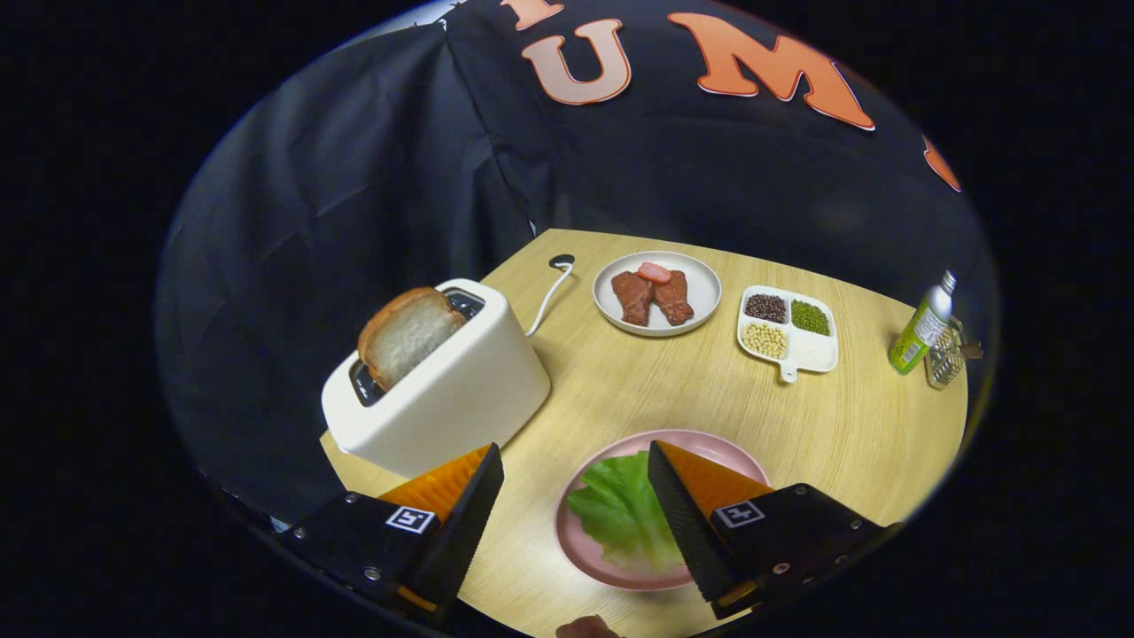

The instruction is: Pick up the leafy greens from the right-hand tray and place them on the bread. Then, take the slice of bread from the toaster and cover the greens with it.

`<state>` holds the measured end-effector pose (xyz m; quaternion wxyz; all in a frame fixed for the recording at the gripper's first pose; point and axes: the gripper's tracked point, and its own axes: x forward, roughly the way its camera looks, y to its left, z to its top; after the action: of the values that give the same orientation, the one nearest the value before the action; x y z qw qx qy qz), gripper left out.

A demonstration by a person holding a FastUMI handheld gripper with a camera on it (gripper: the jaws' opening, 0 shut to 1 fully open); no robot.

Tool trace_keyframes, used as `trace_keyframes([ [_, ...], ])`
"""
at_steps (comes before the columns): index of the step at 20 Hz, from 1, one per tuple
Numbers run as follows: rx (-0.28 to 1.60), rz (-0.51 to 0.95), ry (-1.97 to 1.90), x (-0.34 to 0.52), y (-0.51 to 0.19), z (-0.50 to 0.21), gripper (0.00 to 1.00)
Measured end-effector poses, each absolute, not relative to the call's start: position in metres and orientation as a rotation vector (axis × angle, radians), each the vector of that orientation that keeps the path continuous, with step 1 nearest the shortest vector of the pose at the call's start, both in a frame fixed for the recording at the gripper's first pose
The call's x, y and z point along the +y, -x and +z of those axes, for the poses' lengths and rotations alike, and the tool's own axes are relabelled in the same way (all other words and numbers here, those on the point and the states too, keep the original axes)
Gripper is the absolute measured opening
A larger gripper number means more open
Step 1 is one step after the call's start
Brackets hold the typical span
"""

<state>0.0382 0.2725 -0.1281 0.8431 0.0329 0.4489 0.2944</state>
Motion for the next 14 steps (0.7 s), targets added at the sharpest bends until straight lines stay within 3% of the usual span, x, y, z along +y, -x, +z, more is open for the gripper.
trace_keyframes([
  [14,1.010,0.687,-0.107,0.384,-0.051,-0.062,0.98],
])
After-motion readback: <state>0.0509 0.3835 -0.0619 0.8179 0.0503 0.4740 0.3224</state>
